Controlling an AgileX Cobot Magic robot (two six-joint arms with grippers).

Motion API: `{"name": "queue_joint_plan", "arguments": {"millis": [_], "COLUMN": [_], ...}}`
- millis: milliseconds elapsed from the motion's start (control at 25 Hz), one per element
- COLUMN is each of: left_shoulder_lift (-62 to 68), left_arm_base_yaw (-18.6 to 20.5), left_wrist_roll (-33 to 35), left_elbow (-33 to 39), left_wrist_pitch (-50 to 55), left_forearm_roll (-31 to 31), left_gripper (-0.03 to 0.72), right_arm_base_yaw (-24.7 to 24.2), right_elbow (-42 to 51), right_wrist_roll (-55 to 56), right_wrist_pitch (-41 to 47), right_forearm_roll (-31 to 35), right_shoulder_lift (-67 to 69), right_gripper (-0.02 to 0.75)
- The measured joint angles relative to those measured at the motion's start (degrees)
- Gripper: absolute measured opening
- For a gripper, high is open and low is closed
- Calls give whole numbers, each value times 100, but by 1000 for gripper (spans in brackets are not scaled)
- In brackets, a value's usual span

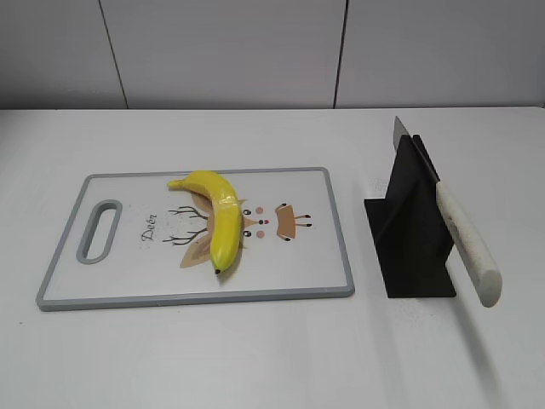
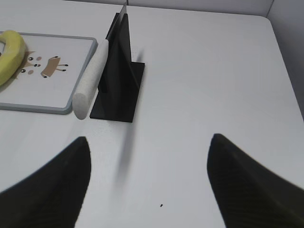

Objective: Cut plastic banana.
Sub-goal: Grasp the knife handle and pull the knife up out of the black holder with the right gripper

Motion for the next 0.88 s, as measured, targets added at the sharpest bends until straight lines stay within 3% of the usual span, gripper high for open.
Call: {"name": "queue_joint_plan", "arguments": {"millis": [880], "left_shoulder_lift": [0], "left_arm_base_yaw": [5], "left_wrist_roll": [1], "left_elbow": [0], "left_wrist_pitch": [0], "left_forearm_roll": [0], "left_gripper": [589], "right_arm_base_yaw": [0], "right_elbow": [-335], "right_wrist_roll": [356], "right_wrist_pitch": [18], "right_forearm_roll": [-23], "right_shoulder_lift": [482], "right_gripper": [585]}}
